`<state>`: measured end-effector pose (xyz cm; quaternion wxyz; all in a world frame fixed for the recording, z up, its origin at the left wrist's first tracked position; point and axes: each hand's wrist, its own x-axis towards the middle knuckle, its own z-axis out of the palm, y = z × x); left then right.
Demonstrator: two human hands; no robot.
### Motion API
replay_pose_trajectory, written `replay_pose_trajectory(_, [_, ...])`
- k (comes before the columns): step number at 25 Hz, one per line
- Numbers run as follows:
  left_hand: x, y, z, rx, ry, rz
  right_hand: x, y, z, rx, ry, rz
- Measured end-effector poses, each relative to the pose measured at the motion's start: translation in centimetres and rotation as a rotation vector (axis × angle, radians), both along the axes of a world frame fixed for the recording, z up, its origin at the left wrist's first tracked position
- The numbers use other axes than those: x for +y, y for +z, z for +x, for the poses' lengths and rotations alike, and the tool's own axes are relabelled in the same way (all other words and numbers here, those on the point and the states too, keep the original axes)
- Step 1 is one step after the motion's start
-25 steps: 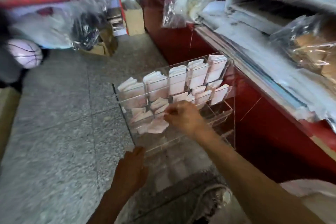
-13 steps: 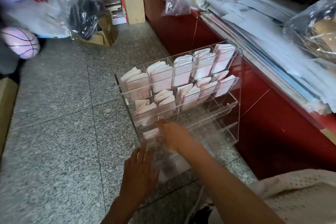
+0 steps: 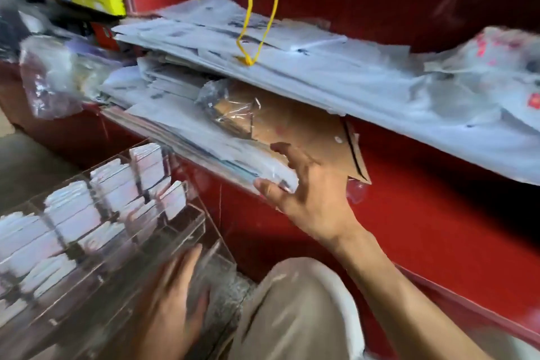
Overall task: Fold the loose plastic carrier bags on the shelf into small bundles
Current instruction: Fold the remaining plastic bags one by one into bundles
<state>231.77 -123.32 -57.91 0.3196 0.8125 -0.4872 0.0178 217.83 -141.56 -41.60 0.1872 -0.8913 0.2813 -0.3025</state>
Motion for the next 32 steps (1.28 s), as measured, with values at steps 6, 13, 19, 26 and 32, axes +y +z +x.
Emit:
replay_pose_trajectory(6, [-15.0,8.8,-7.1,-0.248,-0.401,-0.222,-6.6,4.6,-15.7,-0.262,-0.485,-0.197])
replay_pose_trajectory(13, [-24.6,18.7,-17.5,-0.427,-0.578,-0.479,-13.2,8.2,-26.7,0.145,-0.9,-0.419])
replay_pose_trajectory(19, [-25.8,20.4,-19.2,-0.36,-0.518,-0.636,-15.9,8.1,-27.8,0.05,-0.866,-0.407])
replay_pose_trajectory(26, [-30.4,24.4,-19.4,-0.451,-0.487,-0.395,-15.2,7.1,-30.7,-0.04,-0.782,-0.399])
replay_pose_trajectory(32, [-37.0,28.4,-21.3,-0.191,-0.642,-0.103,-18.8,9.3,-33.4,-0.124,-0.925,-0.255])
